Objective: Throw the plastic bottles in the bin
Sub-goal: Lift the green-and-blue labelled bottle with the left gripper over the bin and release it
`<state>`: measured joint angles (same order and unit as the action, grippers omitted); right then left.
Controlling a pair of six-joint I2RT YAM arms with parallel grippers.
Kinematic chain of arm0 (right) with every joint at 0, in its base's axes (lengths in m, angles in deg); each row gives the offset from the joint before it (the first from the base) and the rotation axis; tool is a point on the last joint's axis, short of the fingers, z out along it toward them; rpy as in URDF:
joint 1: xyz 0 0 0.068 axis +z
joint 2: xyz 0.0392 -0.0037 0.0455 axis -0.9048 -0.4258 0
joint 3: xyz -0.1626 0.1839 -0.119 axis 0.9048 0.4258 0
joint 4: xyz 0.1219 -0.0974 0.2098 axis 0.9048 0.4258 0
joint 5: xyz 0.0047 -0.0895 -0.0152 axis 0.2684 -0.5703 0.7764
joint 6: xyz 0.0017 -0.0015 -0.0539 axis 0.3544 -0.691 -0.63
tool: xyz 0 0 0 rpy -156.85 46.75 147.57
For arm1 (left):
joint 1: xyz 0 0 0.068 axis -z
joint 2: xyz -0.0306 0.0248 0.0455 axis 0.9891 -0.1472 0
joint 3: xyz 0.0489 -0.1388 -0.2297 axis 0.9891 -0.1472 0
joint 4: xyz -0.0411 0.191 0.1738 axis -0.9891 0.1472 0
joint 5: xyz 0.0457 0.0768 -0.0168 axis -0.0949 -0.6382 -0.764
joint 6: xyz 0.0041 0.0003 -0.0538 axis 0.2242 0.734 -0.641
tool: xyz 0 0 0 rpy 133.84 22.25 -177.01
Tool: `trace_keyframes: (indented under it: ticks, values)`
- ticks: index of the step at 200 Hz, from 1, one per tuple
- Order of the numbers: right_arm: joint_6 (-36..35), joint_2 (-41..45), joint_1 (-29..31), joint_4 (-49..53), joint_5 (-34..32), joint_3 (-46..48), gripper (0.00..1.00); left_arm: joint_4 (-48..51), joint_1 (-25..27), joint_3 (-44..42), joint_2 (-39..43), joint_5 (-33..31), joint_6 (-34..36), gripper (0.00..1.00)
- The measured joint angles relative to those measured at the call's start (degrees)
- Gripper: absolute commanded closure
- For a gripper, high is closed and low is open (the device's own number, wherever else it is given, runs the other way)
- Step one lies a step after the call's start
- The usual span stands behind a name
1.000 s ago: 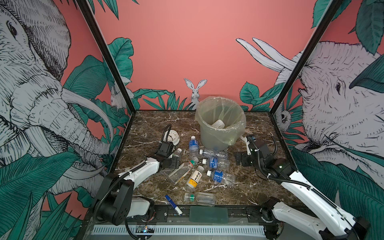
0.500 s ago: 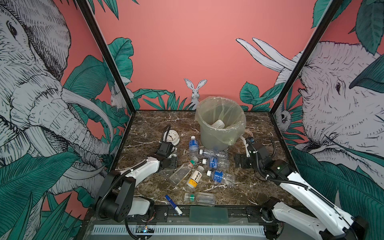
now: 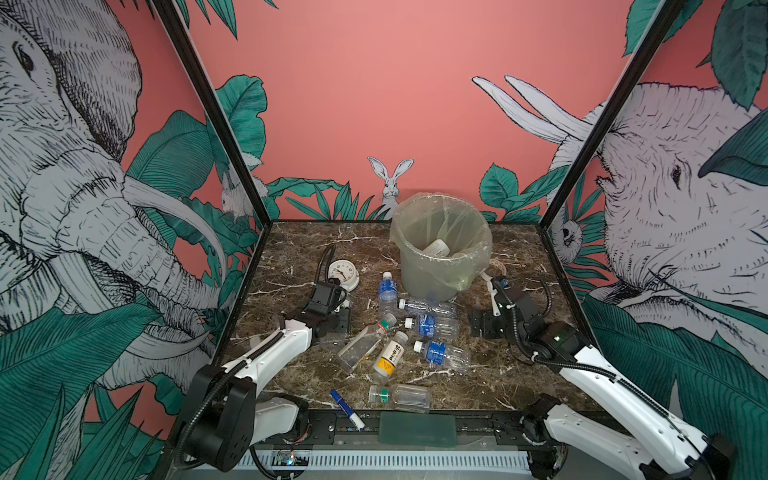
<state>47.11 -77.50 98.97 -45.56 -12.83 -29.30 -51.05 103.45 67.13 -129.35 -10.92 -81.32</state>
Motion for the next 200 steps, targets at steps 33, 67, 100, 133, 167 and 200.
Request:
trace_keyframes:
  ticks: [33,67,100,133,167,200]
  values:
    - [-0.3,0.5,0.0,-1.0,0.0,0.2,0.06,-1.0,0.0,-2.8,4.9,0.7,0.2,0.35]
    - [-0.7,1.0,0.0,-1.6,0.0,0.9,0.06,-2.5,0.0,-5.0,12.3,2.8,1.0,0.35]
    - [-0.9,1.0,0.0,-2.1,0.5,1.0,0.06,-5.9,0.0,-6.8,19.4,7.0,2.1,0.36]
    - [-1.4,1.0,0.0,-2.8,0.9,1.4,0.06,-9.3,0.0,-7.6,24.8,11.1,2.6,0.36]
    - [-1.8,1.5,0.0,-2.8,1.1,1.6,0.06,-13.5,0.2,-7.6,29.2,14.2,2.5,0.37]
    - [-2.1,2.1,0.0,-2.8,1.3,1.6,0.06,-15.8,2.6,-3.4,28.3,15.1,2.6,0.37]
